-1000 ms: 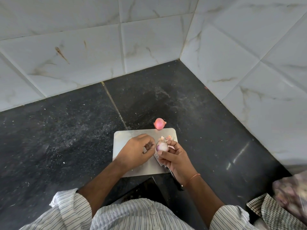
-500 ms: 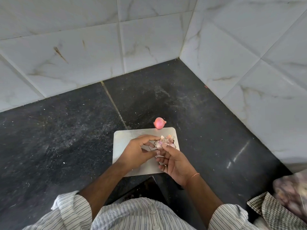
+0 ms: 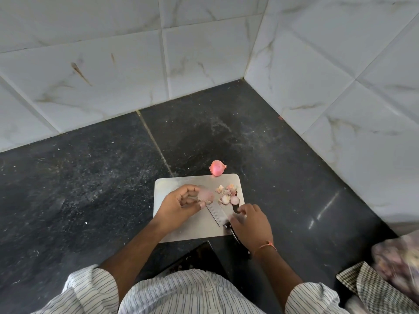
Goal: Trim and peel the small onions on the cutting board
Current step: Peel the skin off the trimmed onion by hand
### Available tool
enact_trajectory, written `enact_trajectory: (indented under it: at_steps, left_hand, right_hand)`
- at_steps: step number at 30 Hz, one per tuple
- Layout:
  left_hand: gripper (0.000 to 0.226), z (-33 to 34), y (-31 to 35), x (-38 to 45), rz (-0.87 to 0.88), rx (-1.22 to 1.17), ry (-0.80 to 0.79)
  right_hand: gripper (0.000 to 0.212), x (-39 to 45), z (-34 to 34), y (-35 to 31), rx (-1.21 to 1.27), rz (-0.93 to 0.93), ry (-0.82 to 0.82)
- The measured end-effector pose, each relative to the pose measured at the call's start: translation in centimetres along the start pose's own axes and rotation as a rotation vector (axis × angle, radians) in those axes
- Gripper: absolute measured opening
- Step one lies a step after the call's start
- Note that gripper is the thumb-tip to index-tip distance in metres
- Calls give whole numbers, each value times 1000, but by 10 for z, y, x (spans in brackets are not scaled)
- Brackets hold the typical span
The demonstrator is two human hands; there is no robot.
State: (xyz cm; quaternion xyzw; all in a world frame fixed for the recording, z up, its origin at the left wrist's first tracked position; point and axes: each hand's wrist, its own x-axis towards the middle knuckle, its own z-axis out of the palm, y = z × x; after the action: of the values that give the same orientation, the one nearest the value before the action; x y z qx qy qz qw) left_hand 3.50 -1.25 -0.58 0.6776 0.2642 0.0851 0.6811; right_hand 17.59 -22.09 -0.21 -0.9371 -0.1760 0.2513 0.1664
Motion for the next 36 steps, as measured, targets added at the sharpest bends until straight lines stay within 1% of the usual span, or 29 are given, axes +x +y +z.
enact_trajectory:
  at_steps: [2, 4, 7, 9, 12, 14, 16, 20, 23, 24, 25, 28, 33, 36]
  left_hand:
    - [38, -7, -9, -1, -37, 24, 13]
    - [38, -12, -17, -3, -81, 51, 38]
    - [31, -14, -24, -7, -128, 137, 96]
    - [29, -15, -28, -11, -152, 178, 124]
    - [31, -17, -37, -15, -154, 209, 120]
    - [32, -19, -40, -16, -153, 214, 129]
    - [33, -21, -43, -16, -152, 216, 145]
    - [33, -24, -45, -15, -153, 211, 158]
    - [33, -24, -46, -16, -157, 193, 161]
    - [33, -24, -47, -16, -163, 185, 165]
    - [34, -25, -48, -16, -163, 186, 164]
    - [36, -26, -49, -18, -148, 200, 157]
    - [32, -23, -48, -19, -147, 164, 186]
    - [29, -22, -48, -19, -143, 160, 191]
  right_hand:
    - [34, -2, 4, 14, -75, -12, -43]
    - [34, -5, 8, 20, -74, -28, -41]
    - [37, -10, 14, 19, -104, -89, -39]
    - [34, -12, 19, 15, -149, -117, -58]
    - [27, -12, 23, 11, -187, -130, -79]
    - [22, -14, 23, 8, -161, -115, -100]
    - [17, -16, 23, 9, -82, -78, -131]
    - [19, -24, 27, 16, 108, -28, -192]
    - [22, -36, 28, 20, 191, -51, -194]
    - [18, -41, 28, 20, 194, -60, -180]
    - [9, -46, 27, 20, 204, -73, -162]
    - [29, -60, 22, 19, 199, -102, -134]
    - [30, -72, 19, 11, 227, -137, -184]
    - [31, -72, 23, 1, 187, -160, -195]
